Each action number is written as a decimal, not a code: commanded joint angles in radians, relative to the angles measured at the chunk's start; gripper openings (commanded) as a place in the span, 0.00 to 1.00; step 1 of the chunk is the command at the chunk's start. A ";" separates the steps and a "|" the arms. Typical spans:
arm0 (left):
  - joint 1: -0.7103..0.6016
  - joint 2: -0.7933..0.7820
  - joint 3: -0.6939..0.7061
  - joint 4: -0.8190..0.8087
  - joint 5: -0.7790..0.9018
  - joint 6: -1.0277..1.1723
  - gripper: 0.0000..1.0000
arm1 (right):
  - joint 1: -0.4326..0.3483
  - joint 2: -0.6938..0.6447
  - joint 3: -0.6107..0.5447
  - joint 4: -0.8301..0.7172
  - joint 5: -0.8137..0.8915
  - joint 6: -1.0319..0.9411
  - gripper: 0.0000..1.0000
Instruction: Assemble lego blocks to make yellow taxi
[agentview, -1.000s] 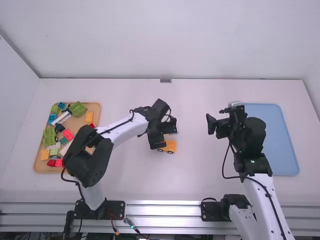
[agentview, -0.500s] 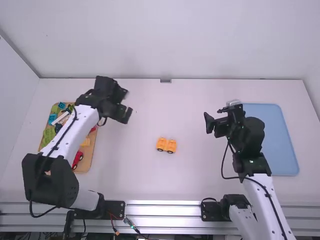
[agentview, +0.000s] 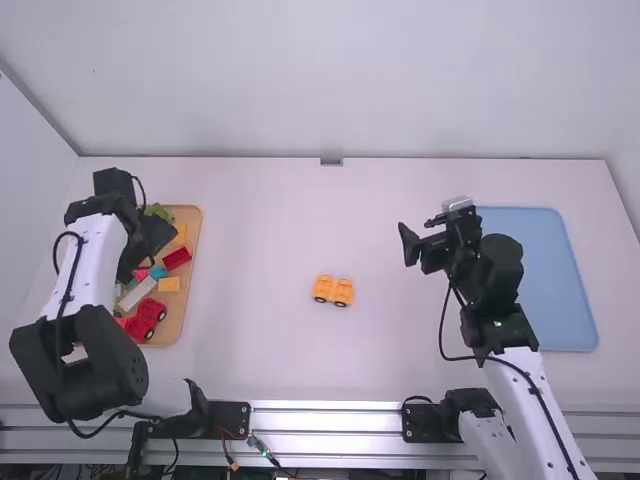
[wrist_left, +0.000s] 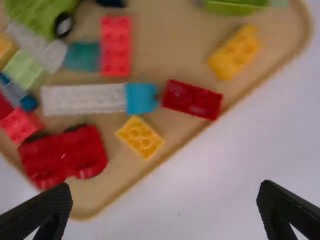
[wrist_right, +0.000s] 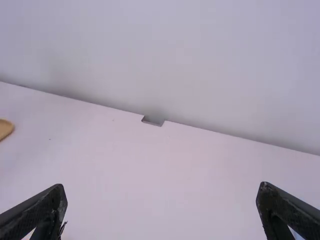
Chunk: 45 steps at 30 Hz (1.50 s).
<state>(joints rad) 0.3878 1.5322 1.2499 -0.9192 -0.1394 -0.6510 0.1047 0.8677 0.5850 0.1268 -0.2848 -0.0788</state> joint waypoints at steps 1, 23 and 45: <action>0.047 -0.012 0.002 -0.016 -0.045 -0.122 0.99 | -0.001 0.002 0.037 0.005 0.000 0.000 0.99; 0.527 0.031 0.002 0.145 0.168 0.769 0.99 | -0.026 0.003 0.037 0.076 0.000 -0.031 0.99; 0.527 0.319 0.069 0.169 0.010 1.269 0.99 | -0.039 0.025 0.037 0.124 -0.006 -0.023 0.99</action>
<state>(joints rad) 0.9192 1.8530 1.3025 -0.7494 -0.0998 0.5846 0.0650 0.8902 0.5850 0.2455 -0.2855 -0.1051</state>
